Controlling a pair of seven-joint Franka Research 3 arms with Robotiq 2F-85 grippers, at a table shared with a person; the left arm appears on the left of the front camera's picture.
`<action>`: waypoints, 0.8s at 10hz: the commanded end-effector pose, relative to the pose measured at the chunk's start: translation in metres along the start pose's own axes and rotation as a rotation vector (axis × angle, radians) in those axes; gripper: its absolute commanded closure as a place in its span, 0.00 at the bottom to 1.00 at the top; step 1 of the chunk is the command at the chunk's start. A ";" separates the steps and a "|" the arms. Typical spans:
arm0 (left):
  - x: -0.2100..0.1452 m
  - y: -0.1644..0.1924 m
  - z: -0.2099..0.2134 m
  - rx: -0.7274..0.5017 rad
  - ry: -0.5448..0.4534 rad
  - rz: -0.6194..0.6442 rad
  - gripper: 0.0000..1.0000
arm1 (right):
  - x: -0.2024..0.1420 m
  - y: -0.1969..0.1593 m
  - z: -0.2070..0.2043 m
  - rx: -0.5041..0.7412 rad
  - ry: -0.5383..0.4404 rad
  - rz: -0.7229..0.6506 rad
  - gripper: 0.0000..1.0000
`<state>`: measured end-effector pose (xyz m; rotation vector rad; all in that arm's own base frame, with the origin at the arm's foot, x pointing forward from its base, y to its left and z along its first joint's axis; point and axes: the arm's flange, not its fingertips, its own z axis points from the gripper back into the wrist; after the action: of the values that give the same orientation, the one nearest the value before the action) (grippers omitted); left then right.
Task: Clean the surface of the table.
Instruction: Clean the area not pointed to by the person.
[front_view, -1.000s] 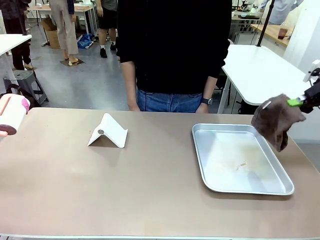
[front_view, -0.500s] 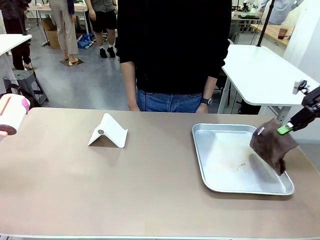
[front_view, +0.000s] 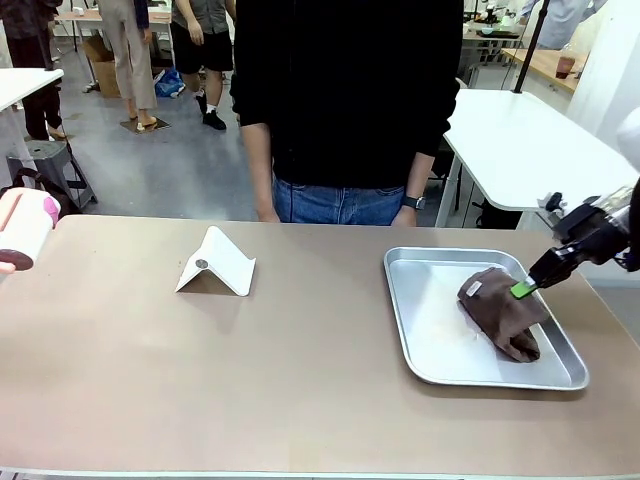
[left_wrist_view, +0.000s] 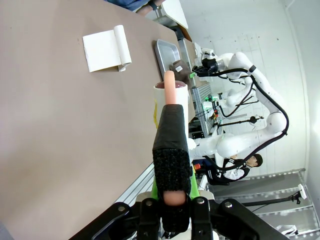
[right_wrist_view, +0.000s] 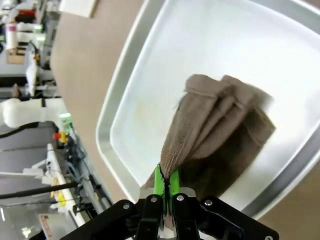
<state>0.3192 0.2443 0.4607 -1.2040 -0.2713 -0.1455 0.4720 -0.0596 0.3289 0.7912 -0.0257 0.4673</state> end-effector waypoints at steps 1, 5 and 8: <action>-0.001 -0.005 -0.002 0.005 -0.006 0.002 0.78 | 0.006 0.002 -0.016 -0.029 0.033 -0.037 0.96; -0.001 -0.005 -0.002 0.005 -0.006 0.002 0.78 | 0.008 0.003 -0.049 -0.099 0.123 -0.038 0.96; -0.001 -0.005 -0.002 0.005 -0.006 0.002 0.78 | 0.013 0.008 -0.068 -0.132 0.197 -0.023 0.96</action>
<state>0.3192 0.2443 0.4606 -1.2040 -0.2712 -0.1456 0.4717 -0.0083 0.2903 0.6662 0.1138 0.5124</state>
